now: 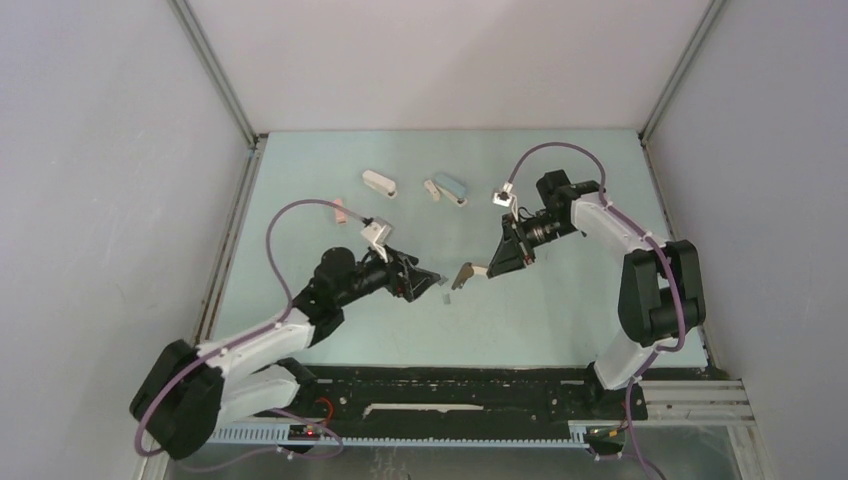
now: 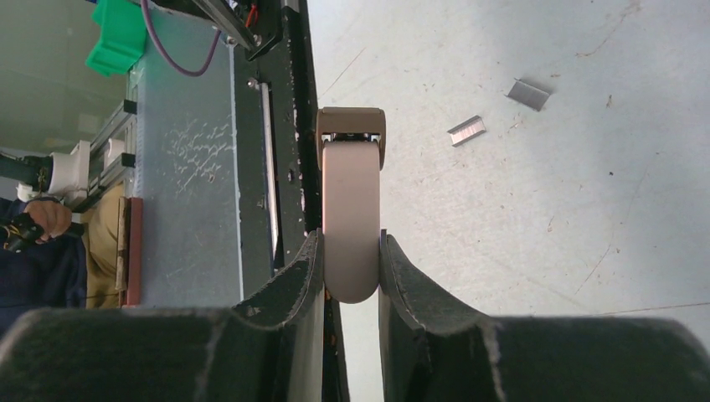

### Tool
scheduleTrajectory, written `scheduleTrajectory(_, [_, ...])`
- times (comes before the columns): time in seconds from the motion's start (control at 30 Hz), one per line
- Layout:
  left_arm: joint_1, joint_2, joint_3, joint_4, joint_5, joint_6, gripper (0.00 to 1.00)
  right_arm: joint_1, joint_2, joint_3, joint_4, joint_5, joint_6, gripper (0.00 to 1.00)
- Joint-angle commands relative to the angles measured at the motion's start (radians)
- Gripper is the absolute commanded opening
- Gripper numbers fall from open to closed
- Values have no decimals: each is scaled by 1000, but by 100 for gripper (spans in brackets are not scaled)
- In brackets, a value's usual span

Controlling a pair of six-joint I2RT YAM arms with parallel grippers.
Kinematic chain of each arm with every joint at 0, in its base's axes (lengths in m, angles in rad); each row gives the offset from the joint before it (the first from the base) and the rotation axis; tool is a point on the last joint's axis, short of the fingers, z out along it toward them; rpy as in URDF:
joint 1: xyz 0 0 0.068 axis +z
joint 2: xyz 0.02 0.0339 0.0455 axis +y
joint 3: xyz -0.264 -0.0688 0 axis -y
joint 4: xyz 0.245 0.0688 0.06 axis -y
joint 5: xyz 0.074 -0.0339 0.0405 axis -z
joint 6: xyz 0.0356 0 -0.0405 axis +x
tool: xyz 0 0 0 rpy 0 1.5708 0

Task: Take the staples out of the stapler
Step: Unload the staple at the center of the board, then place the stapler at the center of the board.

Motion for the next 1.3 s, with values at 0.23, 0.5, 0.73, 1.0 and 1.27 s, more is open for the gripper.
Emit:
scheduleTrajectory(0.23, [34, -417, -158, -147, -485, 25, 100, -142, -131, 33, 204, 265, 304, 0])
scheduleTrajectory(0.5, [34, -542, -183, -225, -574, 4, 100, -202, -92, 217, 81, 734, 310, 0])
scheduleTrajectory(0.73, [34, -609, -209, -244, -579, 26, 100, -233, 104, 558, -169, 1002, 228, 0])
scheduleTrajectory(1.0, [34, -648, -232, -251, -581, 45, 100, -275, 343, 819, -305, 1139, 200, 0])
scheduleTrajectory(1.27, [34, -660, -235, -251, -575, 47, 100, -283, 501, 913, -293, 1181, 206, 0])
